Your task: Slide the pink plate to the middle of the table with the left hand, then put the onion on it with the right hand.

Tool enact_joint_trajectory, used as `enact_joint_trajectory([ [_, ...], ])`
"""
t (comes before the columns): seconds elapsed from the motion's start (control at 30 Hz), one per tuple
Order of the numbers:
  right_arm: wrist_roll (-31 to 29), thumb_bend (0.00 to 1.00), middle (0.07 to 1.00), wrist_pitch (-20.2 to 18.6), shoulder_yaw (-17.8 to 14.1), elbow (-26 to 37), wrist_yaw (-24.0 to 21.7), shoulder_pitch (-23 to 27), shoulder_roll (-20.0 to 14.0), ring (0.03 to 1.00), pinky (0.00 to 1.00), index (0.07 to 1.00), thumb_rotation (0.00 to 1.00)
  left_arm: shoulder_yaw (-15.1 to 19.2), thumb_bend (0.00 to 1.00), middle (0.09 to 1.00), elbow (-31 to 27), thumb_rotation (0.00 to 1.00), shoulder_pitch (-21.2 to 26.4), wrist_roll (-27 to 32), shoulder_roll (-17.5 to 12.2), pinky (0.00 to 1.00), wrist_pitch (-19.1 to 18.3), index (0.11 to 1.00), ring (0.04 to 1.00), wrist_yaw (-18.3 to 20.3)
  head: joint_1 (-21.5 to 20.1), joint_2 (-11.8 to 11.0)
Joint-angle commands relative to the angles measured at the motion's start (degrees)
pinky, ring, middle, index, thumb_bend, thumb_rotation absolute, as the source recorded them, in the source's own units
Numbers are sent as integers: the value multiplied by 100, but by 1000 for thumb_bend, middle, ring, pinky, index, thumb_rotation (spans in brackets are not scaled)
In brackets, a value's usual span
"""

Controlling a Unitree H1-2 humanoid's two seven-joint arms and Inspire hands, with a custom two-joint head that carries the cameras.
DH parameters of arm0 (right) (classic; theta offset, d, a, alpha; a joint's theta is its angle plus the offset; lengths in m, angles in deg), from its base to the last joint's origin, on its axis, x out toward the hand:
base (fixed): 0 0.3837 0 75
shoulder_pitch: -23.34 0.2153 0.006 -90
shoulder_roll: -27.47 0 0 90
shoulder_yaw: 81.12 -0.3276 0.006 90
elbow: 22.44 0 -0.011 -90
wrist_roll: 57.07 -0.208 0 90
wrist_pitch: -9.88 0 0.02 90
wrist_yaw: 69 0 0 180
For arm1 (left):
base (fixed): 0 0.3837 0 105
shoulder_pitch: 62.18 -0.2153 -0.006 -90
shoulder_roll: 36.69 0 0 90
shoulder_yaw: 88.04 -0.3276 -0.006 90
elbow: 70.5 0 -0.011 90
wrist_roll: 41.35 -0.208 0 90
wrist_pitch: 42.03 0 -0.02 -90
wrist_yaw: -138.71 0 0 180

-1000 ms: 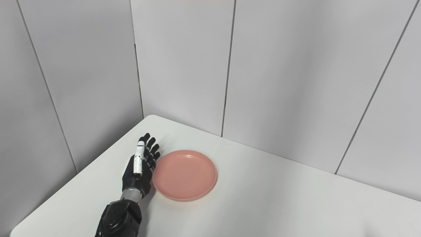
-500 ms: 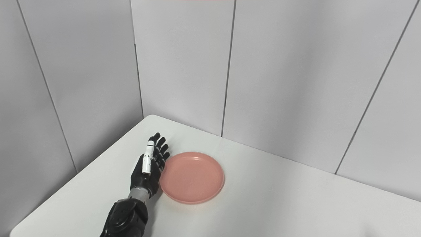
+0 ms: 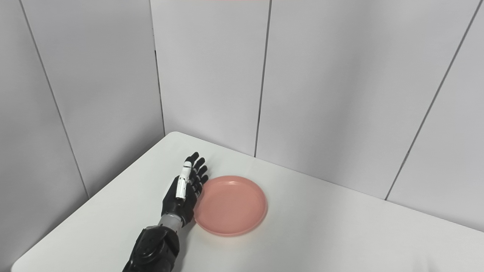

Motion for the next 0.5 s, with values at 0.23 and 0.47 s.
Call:
enact_joint_trajectory([
  [0.23,-19,728,999,130,144,-31,-229,-36,-18,999,999,980,901,-178,425,970,-102,1000,334,-41,93,972,-101,947,979,186,-203,41],
  [0.47,-104,612,1000,157,137,-73,-320,-44,-34,1000,1000,995,942,-302,446,970,-84,1000,378,-42,144,955,-114,953,967,372,-321,67],
])
